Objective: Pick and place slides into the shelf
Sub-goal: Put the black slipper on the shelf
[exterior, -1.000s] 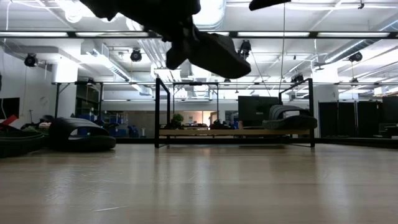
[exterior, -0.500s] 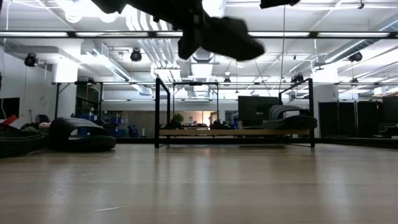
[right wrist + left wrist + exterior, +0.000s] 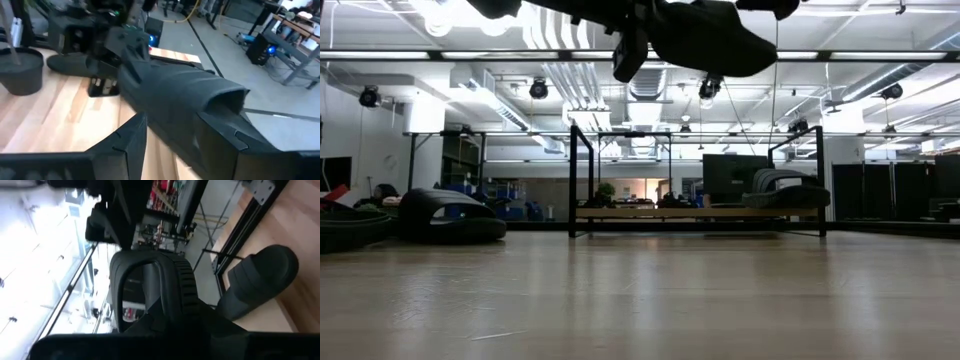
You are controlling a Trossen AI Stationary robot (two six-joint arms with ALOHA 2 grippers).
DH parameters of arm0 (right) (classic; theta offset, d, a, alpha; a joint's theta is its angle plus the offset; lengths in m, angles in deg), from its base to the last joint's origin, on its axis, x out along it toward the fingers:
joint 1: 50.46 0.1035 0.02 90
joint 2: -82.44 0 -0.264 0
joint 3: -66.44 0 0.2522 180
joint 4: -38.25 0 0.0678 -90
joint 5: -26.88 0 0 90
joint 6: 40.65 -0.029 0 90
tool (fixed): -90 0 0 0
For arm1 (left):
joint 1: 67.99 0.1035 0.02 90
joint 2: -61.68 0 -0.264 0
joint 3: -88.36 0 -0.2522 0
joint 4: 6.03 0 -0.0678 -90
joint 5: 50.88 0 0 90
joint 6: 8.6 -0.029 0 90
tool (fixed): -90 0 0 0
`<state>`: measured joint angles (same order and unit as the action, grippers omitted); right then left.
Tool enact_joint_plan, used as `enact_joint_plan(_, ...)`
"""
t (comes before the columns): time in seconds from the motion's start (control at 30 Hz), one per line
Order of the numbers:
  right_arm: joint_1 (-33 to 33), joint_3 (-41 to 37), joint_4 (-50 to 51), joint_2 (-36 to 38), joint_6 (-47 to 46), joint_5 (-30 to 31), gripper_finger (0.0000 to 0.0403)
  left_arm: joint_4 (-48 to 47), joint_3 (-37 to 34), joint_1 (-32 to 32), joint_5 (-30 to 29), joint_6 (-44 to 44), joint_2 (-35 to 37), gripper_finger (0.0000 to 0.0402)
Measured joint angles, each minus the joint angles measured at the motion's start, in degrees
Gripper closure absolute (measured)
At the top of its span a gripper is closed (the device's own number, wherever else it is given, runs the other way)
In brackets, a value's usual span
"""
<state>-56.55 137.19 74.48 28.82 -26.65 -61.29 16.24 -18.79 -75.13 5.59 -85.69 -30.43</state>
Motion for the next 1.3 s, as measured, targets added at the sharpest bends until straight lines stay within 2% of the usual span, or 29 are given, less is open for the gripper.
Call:
enact_joint_plan(0.17,-1.5,0.0,0.0,-0.2,0.1,0.1,0.0248,1.5,-0.1,-0.1,0.6,-0.1,0.0,0.0385)
enact_joint_plan(0.33,-2.2,0.0,-0.4,-0.7,0.0,-4.4,0.0248,1.4,0.3,-0.1,3.4,-0.3,0.0,0.0385)
enact_joint_plan(0.5,-2.2,0.1,-0.4,-2.0,-0.8,-4.8,0.0257,2.1,0.4,-0.1,3.3,-0.3,0.0,0.0385)
enact_joint_plan(0.6,-2.2,0.1,-0.6,-2.1,-1.4,-4.8,0.0298,2.3,0.4,0.0,3.1,-0.3,0.0,0.0384)
enact_joint_plan(0.7,-2.2,0.1,-0.3,-1.8,-1.4,-5.2,0.0369,2.4,0.4,-0.1,3.1,-0.2,0.0,0.0375)
enact_joint_plan(0.8,-2.2,0.1,-0.4,-1.4,-0.9,-5.0,0.0388,2.6,0.4,0.0,3.2,0.7,0.0,0.0368)
enact_joint_plan(1.0,-2.1,-0.2,-0.6,0.1,1.6,-3.3,0.0393,0.9,-0.8,0.1,4.3,10.6,2.5,0.0359)
enact_joint_plan(1.3,-2.1,-5.5,-4.2,2.6,4.5,-5.7,0.0394,-12.2,-1.3,0.2,8.4,21.0,8.6,0.0356)
